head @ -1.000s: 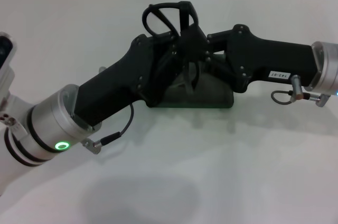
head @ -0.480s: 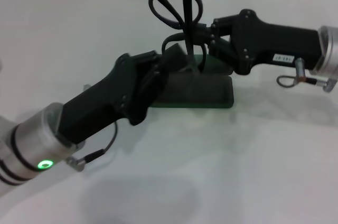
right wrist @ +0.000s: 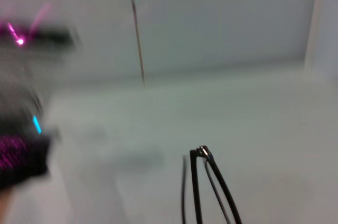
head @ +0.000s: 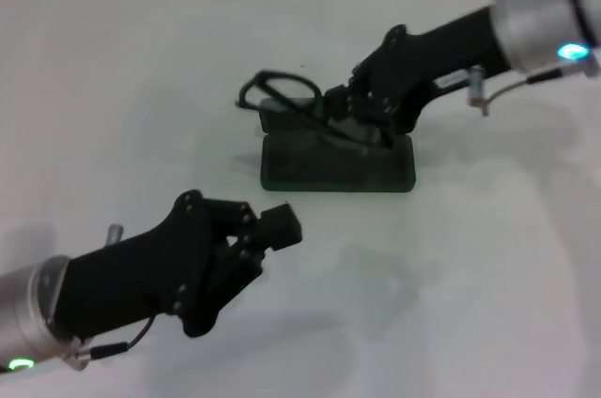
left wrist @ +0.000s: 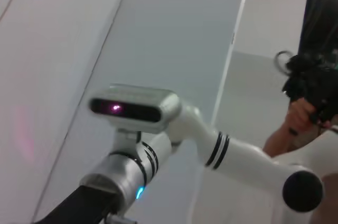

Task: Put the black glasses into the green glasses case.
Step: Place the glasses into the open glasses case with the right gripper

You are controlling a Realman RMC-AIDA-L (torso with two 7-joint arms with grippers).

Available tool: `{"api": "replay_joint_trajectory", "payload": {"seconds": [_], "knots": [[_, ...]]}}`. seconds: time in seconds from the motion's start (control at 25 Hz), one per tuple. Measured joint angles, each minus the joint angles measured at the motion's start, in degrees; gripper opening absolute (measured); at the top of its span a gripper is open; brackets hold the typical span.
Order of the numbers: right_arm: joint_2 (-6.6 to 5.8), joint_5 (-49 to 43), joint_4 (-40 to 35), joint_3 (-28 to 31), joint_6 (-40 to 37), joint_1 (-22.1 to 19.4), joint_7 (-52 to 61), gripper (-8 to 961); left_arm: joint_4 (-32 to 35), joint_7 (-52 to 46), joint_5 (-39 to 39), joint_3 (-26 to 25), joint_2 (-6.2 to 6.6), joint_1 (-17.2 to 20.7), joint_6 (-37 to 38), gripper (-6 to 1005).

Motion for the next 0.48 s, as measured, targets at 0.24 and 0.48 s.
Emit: {"api": "replay_joint_trajectory", "payload": {"seconds": [0.24,0.48], "knots": [[1.17,-16.60,3.21,-11.55,7.02,9.95,14.51,38,-3.21,1.36,-0.50,-1.59,-0.75,-0.04,-0.15,14],[1.24,-18.23,4.61,-21.00,14.67,11.39,17.28,39,-3.49,1.38,-0.08,-1.73,-0.82,-0.42,-0.22,14]]}}
